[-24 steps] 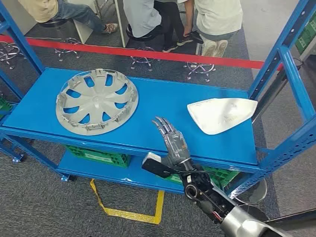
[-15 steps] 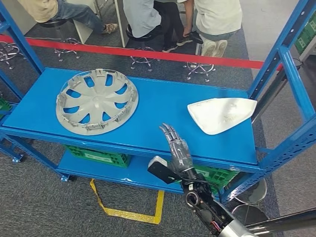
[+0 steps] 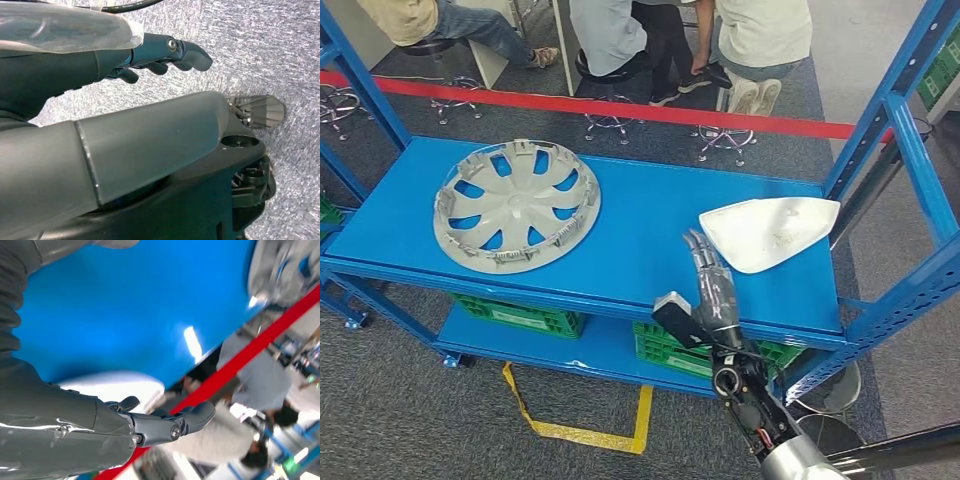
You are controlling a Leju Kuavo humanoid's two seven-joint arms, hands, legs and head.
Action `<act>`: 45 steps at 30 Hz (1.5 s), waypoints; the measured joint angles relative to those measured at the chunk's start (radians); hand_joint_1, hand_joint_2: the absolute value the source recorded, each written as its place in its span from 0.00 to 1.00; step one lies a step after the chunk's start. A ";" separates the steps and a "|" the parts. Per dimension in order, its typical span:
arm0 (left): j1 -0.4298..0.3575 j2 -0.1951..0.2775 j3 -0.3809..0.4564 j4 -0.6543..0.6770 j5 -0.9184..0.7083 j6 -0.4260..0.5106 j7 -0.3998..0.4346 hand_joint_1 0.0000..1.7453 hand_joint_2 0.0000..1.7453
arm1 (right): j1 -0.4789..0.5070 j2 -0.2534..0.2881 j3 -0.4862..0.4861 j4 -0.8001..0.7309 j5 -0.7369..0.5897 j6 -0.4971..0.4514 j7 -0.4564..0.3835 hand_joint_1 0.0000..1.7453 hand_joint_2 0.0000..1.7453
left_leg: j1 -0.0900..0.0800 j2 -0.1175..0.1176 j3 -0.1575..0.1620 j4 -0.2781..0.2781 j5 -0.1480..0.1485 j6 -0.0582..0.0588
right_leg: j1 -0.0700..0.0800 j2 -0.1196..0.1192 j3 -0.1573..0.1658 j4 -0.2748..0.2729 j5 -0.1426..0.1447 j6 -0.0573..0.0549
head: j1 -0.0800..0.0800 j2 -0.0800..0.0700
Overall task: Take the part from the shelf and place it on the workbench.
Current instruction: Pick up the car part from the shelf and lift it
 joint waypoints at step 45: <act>-0.034 0.017 -0.100 0.000 0.007 -0.031 0.022 0.00 0.00 | -0.337 0.013 -0.119 0.341 -0.152 0.003 0.232 0.00 1.00 | 0.000 0.000 0.000 0.000 0.002 -0.002 | 0.001 0.000 0.000 0.000 0.001 -0.001 | 0.000 0.000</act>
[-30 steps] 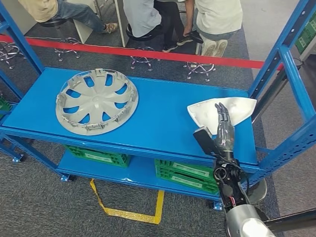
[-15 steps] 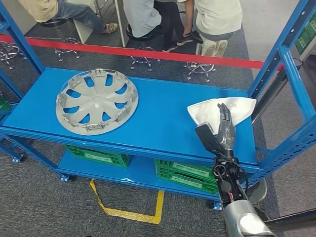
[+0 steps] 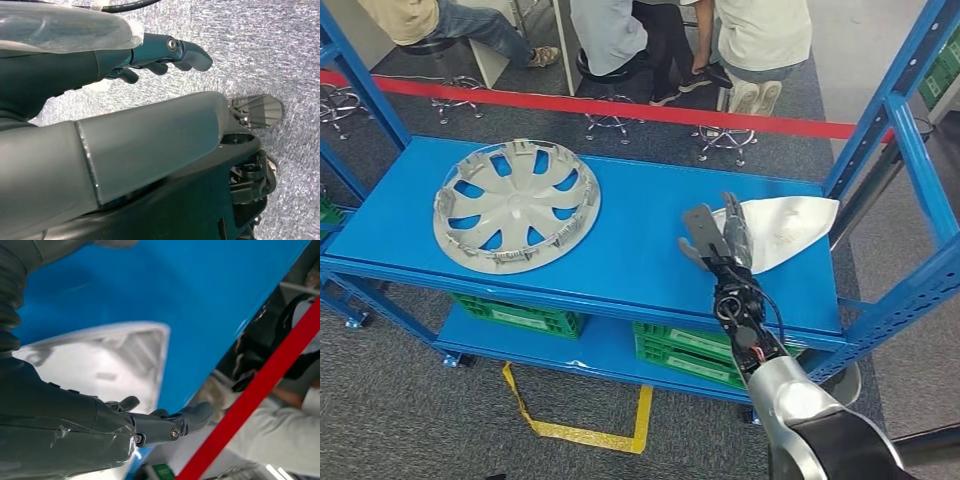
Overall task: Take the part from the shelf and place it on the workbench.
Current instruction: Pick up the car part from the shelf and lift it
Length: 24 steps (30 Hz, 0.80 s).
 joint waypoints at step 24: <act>-0.020 0.001 -0.027 0.000 0.004 -0.002 0.015 0.00 0.00 | -0.153 -0.027 0.144 0.163 0.251 -0.002 0.081 0.00 1.00 | 0.000 0.000 -0.001 0.000 0.000 0.000 | 0.000 0.000 -0.001 0.000 0.000 0.000 | 0.000 0.000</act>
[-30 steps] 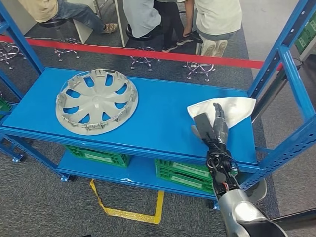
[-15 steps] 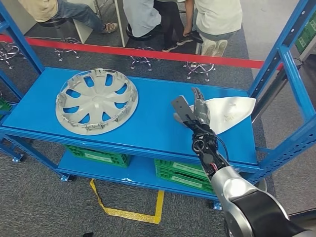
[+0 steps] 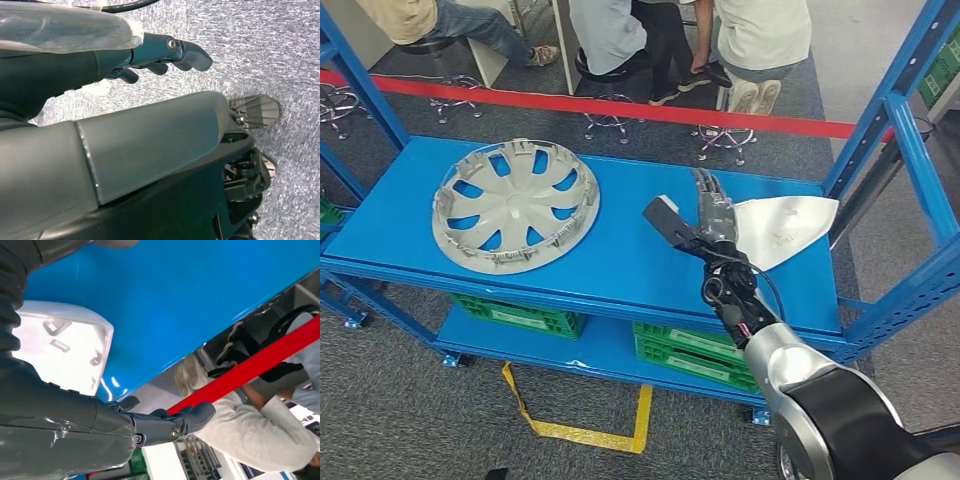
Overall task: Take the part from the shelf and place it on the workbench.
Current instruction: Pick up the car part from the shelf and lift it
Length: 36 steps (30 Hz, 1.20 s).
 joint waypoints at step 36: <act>0.012 0.006 0.000 0.000 0.012 0.006 -0.016 0.00 0.00 | 0.295 0.084 -0.105 -0.242 -0.026 -0.002 -0.264 0.00 1.00 | 0.000 0.000 0.000 0.000 0.000 0.000 | 0.000 0.000 0.000 0.000 0.000 0.000 | 0.000 0.000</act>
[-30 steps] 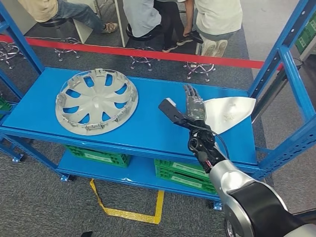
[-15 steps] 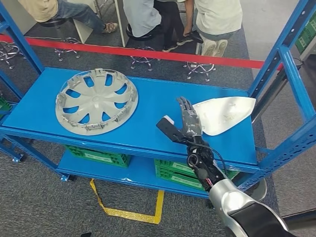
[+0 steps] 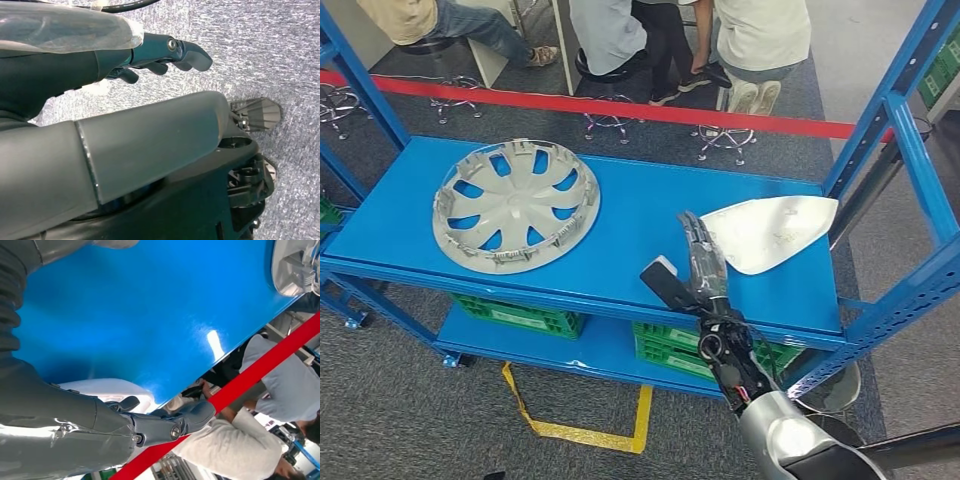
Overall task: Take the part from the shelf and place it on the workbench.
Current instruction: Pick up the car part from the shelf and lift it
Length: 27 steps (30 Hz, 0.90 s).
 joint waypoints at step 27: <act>0.005 0.000 0.000 0.000 -0.015 0.009 0.002 0.00 0.00 | -0.025 0.061 -0.316 0.072 -0.247 0.000 -0.267 0.00 1.00 | 0.000 0.000 0.000 0.000 0.000 0.000 | 0.000 0.000 0.000 0.000 0.000 0.000 | 0.000 0.000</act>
